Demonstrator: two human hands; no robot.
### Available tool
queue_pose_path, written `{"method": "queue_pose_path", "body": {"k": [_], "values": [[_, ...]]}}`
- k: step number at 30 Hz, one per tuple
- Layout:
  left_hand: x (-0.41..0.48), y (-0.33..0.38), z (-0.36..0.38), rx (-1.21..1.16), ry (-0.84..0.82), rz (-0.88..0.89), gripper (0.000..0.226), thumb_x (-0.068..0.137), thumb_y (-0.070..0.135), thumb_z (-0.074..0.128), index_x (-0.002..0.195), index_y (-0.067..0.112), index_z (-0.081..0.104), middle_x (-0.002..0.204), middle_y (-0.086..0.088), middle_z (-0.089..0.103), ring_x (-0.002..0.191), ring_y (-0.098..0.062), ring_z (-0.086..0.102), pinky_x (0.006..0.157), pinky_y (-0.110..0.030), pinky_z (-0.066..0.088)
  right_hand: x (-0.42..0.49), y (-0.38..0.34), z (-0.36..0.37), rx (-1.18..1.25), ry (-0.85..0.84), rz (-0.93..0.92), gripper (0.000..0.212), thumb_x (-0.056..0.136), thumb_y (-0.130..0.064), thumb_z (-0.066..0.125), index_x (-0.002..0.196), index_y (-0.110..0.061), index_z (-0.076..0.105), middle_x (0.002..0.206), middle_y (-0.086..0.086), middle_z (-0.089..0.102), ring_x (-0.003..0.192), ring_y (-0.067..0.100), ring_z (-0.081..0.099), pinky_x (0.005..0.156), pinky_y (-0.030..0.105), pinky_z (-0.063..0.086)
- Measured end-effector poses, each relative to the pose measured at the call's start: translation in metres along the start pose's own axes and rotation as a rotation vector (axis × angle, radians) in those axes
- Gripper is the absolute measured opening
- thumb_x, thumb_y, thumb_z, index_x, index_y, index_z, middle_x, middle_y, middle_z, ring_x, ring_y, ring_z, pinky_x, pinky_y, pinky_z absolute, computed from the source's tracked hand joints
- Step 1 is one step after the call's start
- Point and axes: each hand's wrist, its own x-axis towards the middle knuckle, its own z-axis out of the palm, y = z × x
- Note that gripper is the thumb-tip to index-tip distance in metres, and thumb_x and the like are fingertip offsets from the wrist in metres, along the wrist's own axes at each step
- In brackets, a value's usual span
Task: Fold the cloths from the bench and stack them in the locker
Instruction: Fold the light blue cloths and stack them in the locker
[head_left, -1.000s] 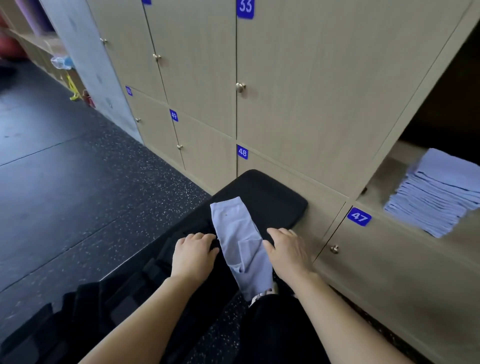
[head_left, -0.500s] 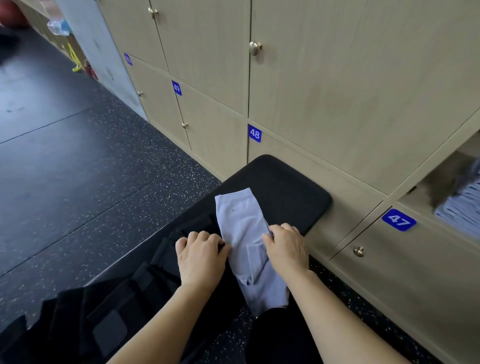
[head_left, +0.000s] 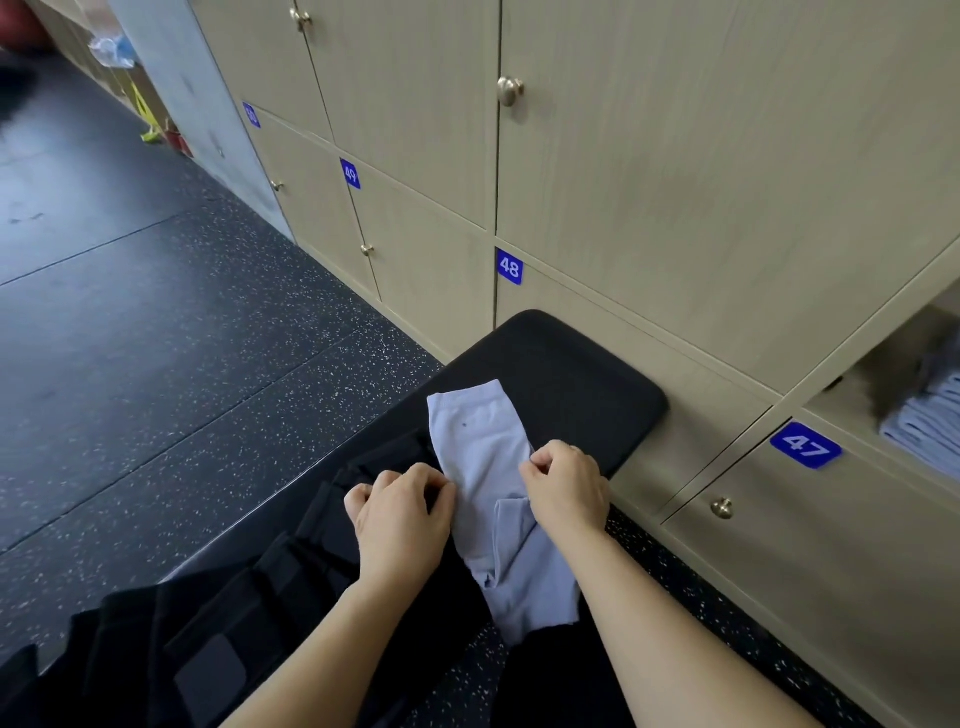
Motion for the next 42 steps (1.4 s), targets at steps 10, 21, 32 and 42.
{"method": "queue_pose_path", "body": {"k": [10, 21, 32, 42], "values": [[0.004, 0.020, -0.065, -0.521, 0.140, -0.029, 0.016, 0.092, 0.030, 0.062, 0.077, 0.033, 0.058, 0.070, 0.017, 0.064, 0.073, -0.015, 0.061, 0.089, -0.052, 0.047, -0.017, -0.038, -0.068, 0.490, 0.162, -0.156, 0.017, 0.088, -0.023, 0.063, 0.073, -0.028, 0.057, 0.077, -0.007, 0.064, 0.083, 0.019, 0.060, 0.074, 0.036, 0.052], [-0.026, 0.094, -0.179, -0.825, 0.155, 0.213, 0.015, 0.098, 0.016, 0.055, 0.083, 0.011, 0.056, 0.082, 0.008, 0.062, 0.064, -0.003, 0.053, 0.062, -0.013, 0.044, -0.073, -0.096, -0.176, 0.735, 0.209, -0.383, 0.013, 0.089, -0.012, 0.066, 0.077, -0.015, 0.060, 0.074, -0.005, 0.063, 0.065, 0.002, 0.055, 0.065, 0.016, 0.044], [-0.047, 0.149, -0.237, -1.148, 0.001, 0.096, 0.021, 0.101, 0.031, 0.049, 0.095, 0.012, 0.053, 0.079, -0.002, 0.052, 0.072, -0.017, 0.048, 0.058, -0.028, 0.040, -0.120, -0.123, -0.241, 0.839, 0.295, -0.436, 0.016, 0.087, -0.013, 0.067, 0.074, -0.013, 0.056, 0.072, 0.001, 0.059, 0.066, 0.013, 0.053, 0.064, 0.025, 0.045], [-0.064, 0.179, -0.245, -1.045, -0.220, -0.054, 0.055, 0.093, 0.062, 0.046, 0.091, 0.011, 0.065, 0.095, -0.007, 0.069, 0.087, -0.023, 0.066, 0.084, -0.040, 0.054, -0.139, -0.118, -0.258, 0.869, 0.330, -0.485, 0.018, 0.088, -0.007, 0.064, 0.075, -0.015, 0.054, 0.071, -0.002, 0.056, 0.063, 0.006, 0.049, 0.057, 0.010, 0.038]]}}
